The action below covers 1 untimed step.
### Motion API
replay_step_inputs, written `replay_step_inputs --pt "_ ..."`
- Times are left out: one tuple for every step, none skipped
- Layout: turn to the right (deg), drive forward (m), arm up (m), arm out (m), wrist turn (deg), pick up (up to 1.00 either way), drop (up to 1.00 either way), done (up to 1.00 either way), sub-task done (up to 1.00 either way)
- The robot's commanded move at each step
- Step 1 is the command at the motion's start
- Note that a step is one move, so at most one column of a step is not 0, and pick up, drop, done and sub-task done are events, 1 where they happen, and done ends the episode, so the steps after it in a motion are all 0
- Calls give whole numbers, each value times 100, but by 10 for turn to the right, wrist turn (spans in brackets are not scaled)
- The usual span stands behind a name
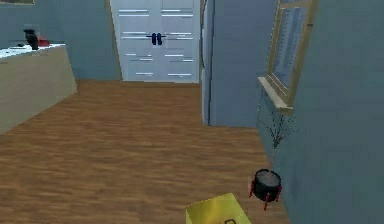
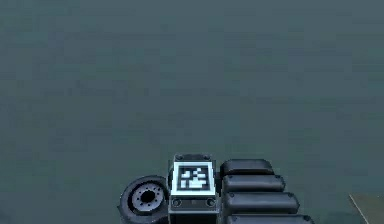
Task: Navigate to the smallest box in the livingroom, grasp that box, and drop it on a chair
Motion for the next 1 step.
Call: replay_step_inputs --pt "-450 0 0 0 0 0 0 0 0"
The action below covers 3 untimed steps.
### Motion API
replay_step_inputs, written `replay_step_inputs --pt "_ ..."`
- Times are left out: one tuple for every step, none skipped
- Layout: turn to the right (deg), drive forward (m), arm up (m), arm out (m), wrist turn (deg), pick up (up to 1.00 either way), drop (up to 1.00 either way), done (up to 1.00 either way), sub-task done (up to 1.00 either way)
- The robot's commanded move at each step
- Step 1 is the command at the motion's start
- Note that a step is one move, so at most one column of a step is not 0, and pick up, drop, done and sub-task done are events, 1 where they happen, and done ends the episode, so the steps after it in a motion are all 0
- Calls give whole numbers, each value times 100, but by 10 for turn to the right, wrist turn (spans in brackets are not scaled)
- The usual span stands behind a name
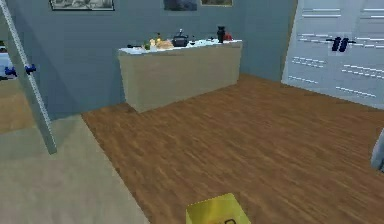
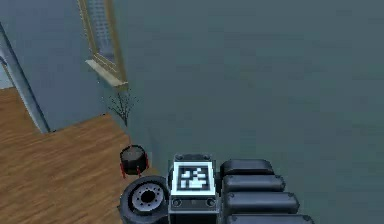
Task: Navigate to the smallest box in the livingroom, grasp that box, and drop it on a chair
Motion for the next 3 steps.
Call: replay_step_inputs --pt "-420 0 0 0 0 0 0 0 0" --pt "-30 0 0 0 0 0 0 0 0" --pt "0 100 0 0 0 0 0 0 0"
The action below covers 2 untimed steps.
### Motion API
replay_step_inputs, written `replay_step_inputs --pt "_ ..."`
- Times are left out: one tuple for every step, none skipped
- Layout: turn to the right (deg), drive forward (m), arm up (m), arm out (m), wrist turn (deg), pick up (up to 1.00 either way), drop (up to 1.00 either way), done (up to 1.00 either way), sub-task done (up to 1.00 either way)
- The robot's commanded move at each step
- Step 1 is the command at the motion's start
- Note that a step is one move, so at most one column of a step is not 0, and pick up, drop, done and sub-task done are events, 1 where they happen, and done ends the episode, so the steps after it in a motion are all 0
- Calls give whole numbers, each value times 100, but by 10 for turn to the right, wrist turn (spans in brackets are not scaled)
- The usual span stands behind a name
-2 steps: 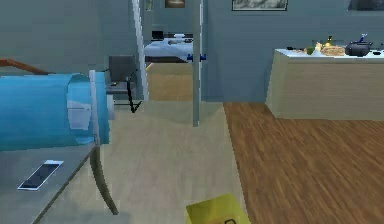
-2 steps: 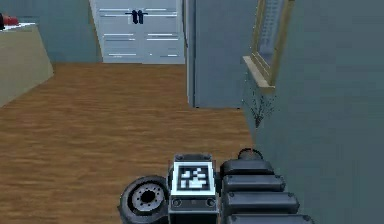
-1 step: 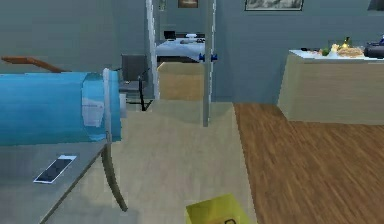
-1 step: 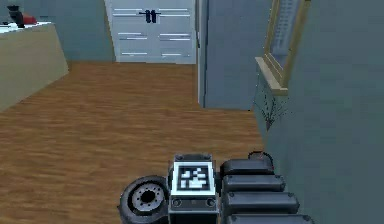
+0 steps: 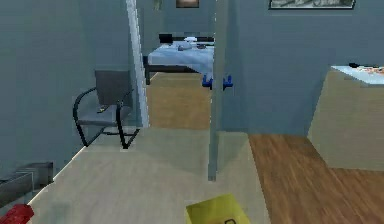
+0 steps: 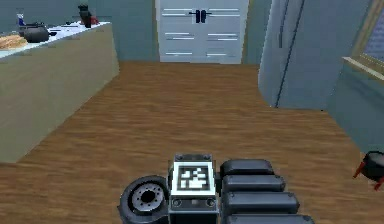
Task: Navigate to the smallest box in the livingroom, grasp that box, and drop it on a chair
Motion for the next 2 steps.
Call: replay_step_inputs --pt "0 95 0 0 0 0 0 0 0" --pt "-450 0 0 0 0 0 0 0 0"
